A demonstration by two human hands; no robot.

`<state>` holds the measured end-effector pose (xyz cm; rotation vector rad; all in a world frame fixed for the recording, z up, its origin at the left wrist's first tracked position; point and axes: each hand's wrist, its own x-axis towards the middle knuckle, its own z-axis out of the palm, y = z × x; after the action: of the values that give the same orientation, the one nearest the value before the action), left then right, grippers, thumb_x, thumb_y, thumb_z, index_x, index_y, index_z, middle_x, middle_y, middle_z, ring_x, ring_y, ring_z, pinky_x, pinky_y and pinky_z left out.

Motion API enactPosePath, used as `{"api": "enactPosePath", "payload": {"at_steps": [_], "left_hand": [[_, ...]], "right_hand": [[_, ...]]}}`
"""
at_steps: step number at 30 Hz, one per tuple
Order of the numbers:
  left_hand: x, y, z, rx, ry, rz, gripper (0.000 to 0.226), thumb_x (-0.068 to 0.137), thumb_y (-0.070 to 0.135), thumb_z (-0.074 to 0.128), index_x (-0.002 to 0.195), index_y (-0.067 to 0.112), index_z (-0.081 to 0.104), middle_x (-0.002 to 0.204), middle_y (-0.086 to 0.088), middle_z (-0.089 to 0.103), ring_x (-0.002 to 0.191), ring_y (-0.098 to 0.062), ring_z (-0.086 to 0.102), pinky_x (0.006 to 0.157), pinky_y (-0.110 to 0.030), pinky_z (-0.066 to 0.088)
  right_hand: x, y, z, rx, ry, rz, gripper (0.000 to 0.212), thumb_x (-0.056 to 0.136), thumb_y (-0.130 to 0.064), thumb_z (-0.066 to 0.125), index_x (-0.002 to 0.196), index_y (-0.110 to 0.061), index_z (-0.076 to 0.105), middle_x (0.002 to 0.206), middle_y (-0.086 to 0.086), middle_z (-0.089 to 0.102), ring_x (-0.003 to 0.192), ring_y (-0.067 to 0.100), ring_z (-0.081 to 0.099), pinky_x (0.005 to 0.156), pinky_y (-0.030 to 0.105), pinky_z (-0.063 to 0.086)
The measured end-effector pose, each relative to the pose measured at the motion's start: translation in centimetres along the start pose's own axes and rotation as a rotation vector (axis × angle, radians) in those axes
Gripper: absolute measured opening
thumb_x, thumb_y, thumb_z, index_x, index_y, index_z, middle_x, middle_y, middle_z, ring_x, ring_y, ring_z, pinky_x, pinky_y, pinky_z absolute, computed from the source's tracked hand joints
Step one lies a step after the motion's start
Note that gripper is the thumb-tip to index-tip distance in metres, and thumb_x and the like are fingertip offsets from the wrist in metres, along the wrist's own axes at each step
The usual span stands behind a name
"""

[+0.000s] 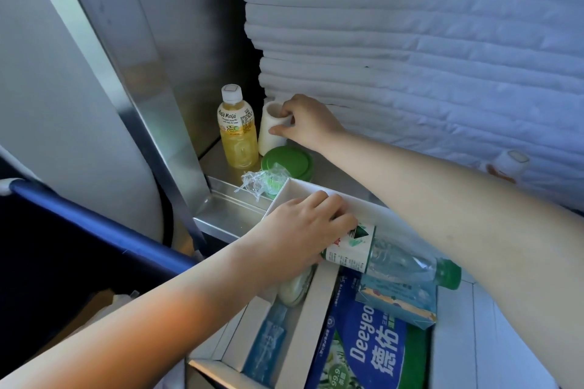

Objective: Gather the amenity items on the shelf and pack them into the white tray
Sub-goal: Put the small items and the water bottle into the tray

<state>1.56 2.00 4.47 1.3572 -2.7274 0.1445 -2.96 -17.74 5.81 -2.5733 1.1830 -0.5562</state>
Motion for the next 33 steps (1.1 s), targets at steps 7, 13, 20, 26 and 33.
{"api": "enactPosePath", "payload": {"at_steps": [7, 13, 20, 26, 33], "left_hand": [[0.0, 0.0, 0.3, 0.012, 0.017, -0.001, 0.063, 0.072, 0.033, 0.074, 0.126, 0.025, 0.042, 0.122, 0.002, 0.043, 0.108, -0.017, 0.042, 0.083, -0.035, 0.049], [0.0, 0.0, 0.1, 0.046, 0.043, 0.001, 0.070, 0.057, 0.036, 0.083, 0.118, 0.022, 0.052, 0.115, 0.000, 0.053, 0.100, -0.020, 0.053, 0.072, -0.032, 0.052], [0.1, 0.3, 0.0, 0.016, 0.068, -0.003, 0.070, 0.052, 0.031, 0.087, 0.114, 0.020, 0.057, 0.111, -0.001, 0.055, 0.095, -0.022, 0.057, 0.069, -0.036, 0.055], [0.0, 0.2, 0.1, 0.004, 0.002, -0.041, 0.070, 0.067, 0.033, 0.079, 0.129, 0.024, 0.048, 0.124, 0.002, 0.047, 0.111, -0.020, 0.047, 0.085, -0.039, 0.051], [-0.1, 0.2, -0.1, -0.004, -0.028, -0.034, 0.068, 0.075, 0.035, 0.073, 0.135, 0.026, 0.042, 0.130, 0.004, 0.042, 0.116, -0.018, 0.042, 0.090, -0.035, 0.047]], "right_hand": [[-2.9, -0.1, -3.3, 0.058, 0.162, -0.007, 0.036, 0.077, -0.029, 0.072, 0.102, -0.012, 0.053, 0.107, 0.001, 0.058, 0.093, 0.022, 0.055, 0.066, 0.027, 0.031], [-11.2, -0.5, -9.3, 0.120, 0.348, -0.076, 0.054, 0.077, -0.024, 0.070, 0.122, -0.010, 0.044, 0.114, -0.010, 0.052, 0.100, 0.010, 0.054, 0.083, 0.029, 0.047], [-22.6, 0.3, -12.5, 0.149, 0.362, -0.011, 0.064, 0.080, -0.024, 0.072, 0.135, -0.014, 0.040, 0.122, -0.009, 0.052, 0.108, -0.002, 0.050, 0.093, 0.013, 0.041], [-28.6, 1.5, -13.6, 0.184, 0.316, -0.010, 0.060, 0.078, -0.029, 0.070, 0.131, -0.023, 0.044, 0.123, -0.015, 0.048, 0.116, 0.004, 0.049, 0.099, 0.018, 0.039], [-32.3, 2.4, -14.9, 0.031, 0.281, -0.191, 0.054, 0.075, -0.021, 0.067, 0.125, -0.024, 0.049, 0.122, -0.005, 0.049, 0.120, 0.012, 0.049, 0.101, 0.026, 0.035]]}}
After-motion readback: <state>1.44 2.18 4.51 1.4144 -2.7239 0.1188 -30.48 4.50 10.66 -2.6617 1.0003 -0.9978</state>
